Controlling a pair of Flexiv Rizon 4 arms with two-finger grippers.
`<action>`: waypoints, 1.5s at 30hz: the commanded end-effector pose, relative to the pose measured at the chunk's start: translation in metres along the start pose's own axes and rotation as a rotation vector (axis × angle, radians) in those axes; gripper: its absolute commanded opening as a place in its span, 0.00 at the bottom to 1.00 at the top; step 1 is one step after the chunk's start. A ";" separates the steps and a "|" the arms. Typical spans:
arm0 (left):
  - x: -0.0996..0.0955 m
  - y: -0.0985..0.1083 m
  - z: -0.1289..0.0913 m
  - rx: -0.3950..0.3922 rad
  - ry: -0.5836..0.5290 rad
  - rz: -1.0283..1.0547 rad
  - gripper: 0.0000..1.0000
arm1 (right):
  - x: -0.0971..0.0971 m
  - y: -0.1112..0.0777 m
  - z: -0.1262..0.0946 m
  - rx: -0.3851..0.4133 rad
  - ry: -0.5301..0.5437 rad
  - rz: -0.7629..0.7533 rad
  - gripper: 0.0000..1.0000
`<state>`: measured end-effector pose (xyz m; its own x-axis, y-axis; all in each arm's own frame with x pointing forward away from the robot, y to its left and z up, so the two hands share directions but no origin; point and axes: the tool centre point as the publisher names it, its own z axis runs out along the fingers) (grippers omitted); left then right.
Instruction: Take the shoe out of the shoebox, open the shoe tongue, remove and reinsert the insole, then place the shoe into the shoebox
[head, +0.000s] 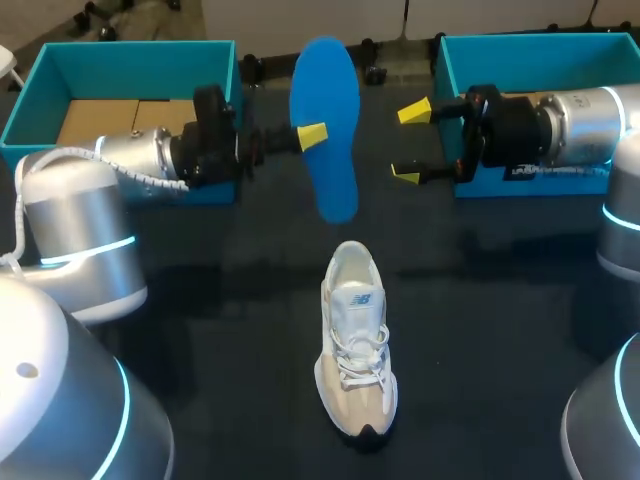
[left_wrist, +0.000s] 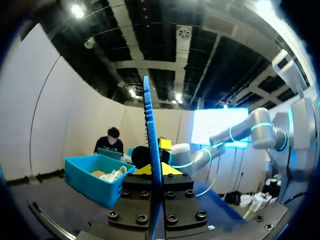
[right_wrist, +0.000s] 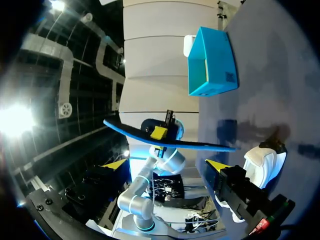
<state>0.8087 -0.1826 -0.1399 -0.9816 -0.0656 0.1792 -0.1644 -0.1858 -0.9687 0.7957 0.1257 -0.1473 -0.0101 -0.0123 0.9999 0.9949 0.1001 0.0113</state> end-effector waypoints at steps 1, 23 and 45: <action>-0.009 0.008 0.002 -0.031 0.100 0.978 0.00 | 0.000 0.000 0.001 -0.001 -0.001 0.001 1.00; -0.033 0.010 0.015 0.076 0.143 1.419 0.00 | 0.000 0.000 0.001 -0.001 -0.001 0.001 1.00; -0.045 0.011 0.008 0.109 0.152 1.607 0.00 | 0.000 0.000 0.001 -0.001 -0.001 0.001 1.00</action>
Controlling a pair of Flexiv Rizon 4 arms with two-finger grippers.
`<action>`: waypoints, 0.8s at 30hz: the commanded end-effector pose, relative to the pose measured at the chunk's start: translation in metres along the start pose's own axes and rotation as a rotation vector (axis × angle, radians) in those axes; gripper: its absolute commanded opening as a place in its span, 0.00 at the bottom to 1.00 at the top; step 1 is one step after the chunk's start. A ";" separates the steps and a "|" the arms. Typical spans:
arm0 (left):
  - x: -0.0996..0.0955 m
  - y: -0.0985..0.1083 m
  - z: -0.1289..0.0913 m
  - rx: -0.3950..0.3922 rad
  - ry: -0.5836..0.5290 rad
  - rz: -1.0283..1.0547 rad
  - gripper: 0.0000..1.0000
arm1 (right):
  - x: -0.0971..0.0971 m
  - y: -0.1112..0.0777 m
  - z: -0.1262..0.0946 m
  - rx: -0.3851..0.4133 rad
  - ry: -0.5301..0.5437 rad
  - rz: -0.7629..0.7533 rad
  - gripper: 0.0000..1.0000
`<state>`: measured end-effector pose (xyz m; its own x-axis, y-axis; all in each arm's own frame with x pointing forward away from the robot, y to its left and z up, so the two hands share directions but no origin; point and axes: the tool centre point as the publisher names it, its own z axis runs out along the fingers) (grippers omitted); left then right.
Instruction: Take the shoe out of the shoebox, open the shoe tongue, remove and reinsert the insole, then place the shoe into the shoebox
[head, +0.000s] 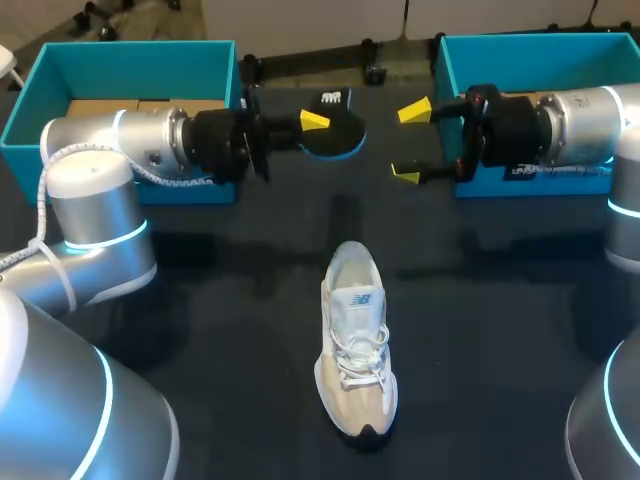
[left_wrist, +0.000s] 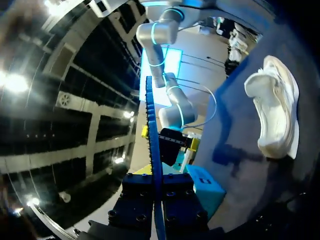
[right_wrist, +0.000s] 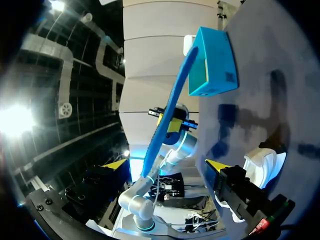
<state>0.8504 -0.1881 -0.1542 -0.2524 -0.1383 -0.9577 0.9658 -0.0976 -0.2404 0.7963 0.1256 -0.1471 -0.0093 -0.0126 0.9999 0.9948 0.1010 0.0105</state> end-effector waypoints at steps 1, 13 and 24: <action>0.003 0.003 0.001 0.012 -0.009 0.131 0.00 | 0.000 0.000 0.001 -0.002 -0.001 0.000 1.00; -0.003 0.001 -0.004 -0.008 0.079 0.232 0.00 | 0.000 0.000 0.001 -0.002 -0.001 0.000 1.00; -0.003 -0.014 -0.012 0.004 0.221 0.297 0.00 | 0.000 0.000 0.001 -0.002 -0.001 0.000 1.00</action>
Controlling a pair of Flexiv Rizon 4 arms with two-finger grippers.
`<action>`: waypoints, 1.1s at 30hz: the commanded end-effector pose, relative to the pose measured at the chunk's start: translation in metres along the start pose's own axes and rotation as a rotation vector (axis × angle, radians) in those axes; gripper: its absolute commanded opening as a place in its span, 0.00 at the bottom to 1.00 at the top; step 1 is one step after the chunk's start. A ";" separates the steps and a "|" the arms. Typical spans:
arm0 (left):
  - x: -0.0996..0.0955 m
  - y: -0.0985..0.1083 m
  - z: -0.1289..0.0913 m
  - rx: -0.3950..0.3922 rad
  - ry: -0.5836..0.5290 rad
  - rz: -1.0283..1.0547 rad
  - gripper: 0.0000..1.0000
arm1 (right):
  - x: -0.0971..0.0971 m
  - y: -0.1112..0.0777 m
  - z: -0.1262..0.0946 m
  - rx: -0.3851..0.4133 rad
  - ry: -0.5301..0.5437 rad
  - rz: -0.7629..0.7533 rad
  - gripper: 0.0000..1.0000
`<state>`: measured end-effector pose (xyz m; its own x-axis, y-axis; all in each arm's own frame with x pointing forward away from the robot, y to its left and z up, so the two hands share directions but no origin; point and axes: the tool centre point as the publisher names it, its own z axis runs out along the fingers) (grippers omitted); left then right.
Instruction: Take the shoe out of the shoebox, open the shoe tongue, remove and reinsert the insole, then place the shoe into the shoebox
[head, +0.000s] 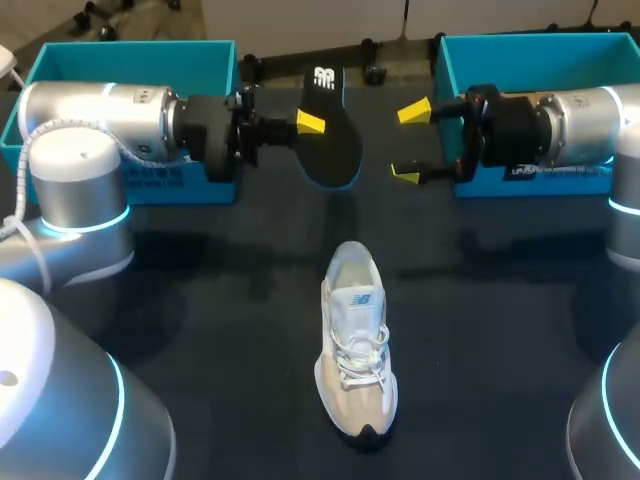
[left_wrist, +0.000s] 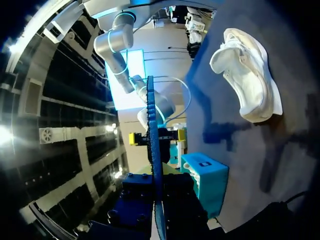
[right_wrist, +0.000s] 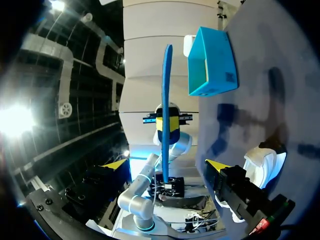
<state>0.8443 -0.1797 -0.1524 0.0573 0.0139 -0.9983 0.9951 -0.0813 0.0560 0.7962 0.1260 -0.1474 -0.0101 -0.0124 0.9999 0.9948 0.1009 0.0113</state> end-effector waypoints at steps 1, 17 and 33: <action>-0.001 -0.008 -0.005 0.013 0.048 0.000 0.00 | 0.000 0.000 0.001 -0.002 -0.001 0.001 1.00; 0.014 -0.029 0.000 0.070 0.117 0.003 0.00 | -0.003 -0.008 0.016 0.021 -0.047 -0.004 1.00; 0.025 -0.032 0.014 0.028 0.106 0.002 0.00 | -0.011 -0.018 0.041 0.027 -0.081 -0.009 1.00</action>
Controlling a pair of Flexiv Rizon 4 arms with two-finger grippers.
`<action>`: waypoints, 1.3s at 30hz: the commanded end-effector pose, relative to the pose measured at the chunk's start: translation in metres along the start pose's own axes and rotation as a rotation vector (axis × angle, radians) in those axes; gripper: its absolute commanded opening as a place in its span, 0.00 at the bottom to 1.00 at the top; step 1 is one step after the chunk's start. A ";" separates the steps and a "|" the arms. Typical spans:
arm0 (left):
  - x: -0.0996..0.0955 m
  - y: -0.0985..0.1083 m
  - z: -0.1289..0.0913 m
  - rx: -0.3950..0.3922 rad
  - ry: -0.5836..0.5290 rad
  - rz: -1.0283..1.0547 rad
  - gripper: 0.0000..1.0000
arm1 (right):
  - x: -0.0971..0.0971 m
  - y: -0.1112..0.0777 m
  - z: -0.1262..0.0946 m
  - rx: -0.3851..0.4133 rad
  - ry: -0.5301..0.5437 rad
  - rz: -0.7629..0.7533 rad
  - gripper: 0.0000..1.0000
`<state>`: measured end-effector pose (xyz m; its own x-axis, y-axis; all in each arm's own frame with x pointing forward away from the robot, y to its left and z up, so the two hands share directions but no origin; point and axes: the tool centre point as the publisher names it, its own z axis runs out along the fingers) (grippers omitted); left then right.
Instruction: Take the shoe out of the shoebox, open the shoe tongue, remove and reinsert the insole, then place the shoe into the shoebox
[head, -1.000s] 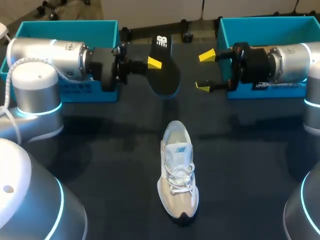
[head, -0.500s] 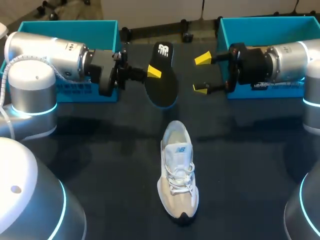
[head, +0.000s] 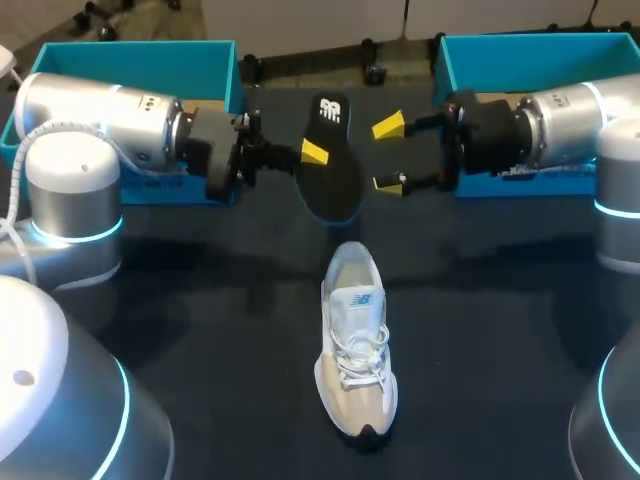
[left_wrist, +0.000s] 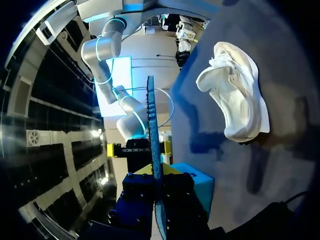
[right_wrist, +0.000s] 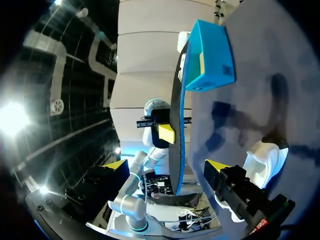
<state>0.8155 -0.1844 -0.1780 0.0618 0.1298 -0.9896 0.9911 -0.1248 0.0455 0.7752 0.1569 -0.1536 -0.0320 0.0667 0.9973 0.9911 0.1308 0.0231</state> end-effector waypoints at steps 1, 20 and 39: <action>-0.001 -0.002 0.007 -0.027 -0.013 0.021 0.00 | -0.005 -0.001 0.011 0.000 0.002 0.005 1.00; 0.003 0.007 0.016 -0.062 -0.048 0.018 0.00 | -0.004 -0.018 0.021 0.004 0.040 -0.035 1.00; 0.003 0.007 0.016 -0.062 -0.048 0.018 0.00 | -0.011 -0.019 0.034 -0.063 0.015 -0.062 0.45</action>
<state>0.8206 -0.2006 -0.1821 0.0743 0.0812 -0.9939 0.9955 -0.0648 0.0692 0.7559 0.1849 -0.1681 -0.0931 0.0384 0.9949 0.9925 0.0836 0.0896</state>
